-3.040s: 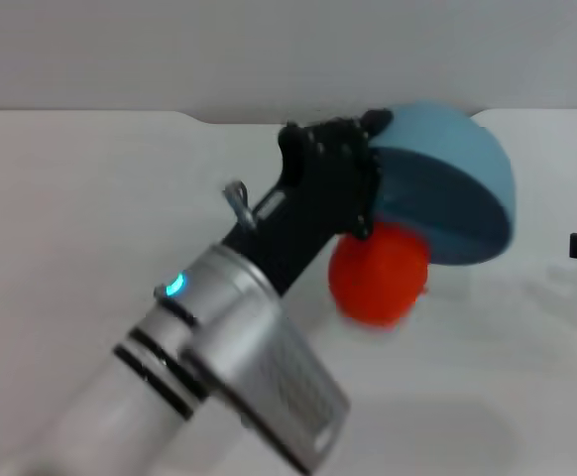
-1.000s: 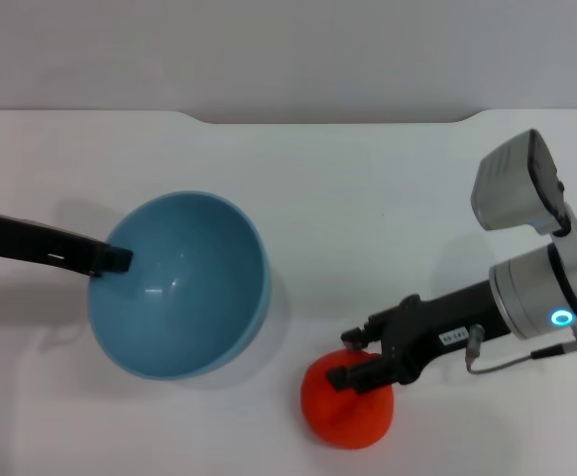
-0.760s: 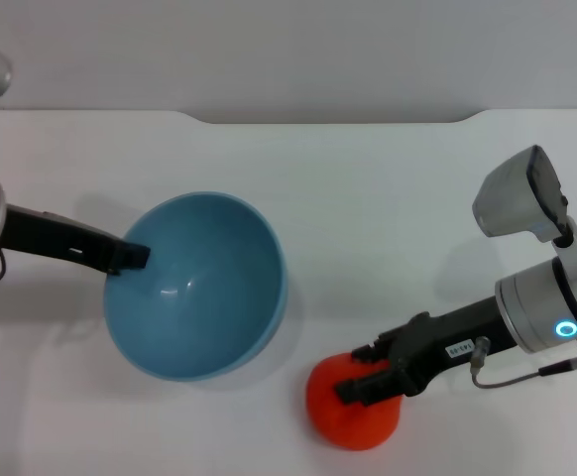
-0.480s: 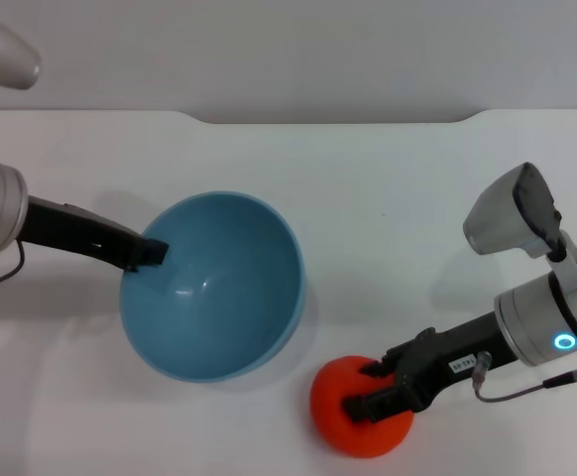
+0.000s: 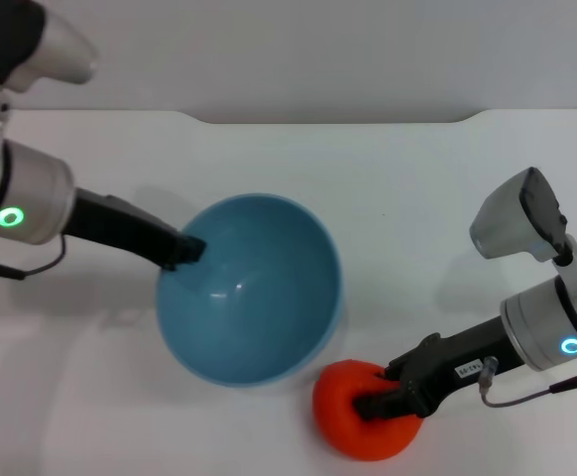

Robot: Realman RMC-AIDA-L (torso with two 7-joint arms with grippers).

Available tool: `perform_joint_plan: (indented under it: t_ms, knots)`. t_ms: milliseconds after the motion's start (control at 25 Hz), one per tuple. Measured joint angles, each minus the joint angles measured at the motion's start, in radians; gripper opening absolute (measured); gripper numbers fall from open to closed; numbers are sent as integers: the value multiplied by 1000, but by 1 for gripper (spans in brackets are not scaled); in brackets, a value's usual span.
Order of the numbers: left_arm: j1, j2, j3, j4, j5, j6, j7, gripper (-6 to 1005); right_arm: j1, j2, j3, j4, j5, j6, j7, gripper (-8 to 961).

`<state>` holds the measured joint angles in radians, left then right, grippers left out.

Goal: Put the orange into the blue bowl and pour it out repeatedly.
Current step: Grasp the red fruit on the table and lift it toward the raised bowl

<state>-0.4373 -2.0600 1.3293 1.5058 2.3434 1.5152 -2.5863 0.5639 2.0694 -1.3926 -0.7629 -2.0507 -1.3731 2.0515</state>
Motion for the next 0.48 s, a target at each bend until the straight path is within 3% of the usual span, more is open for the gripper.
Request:
perform_joint_plan:
  t_ms: [240,400,480]
  knots:
    - [-25,0,45,-5,10,-25,-15,-2,-35,0,77,-25,7,-34,-5,274]
    - [-31,0,46,-22,11,-40,-24,-2,-97,-1,244,-152,9,-206,-61,234]
    - [-35,0,50,-31,11,-42,-25,-2,-111,-2,270,-190,9,-242,-69,202]
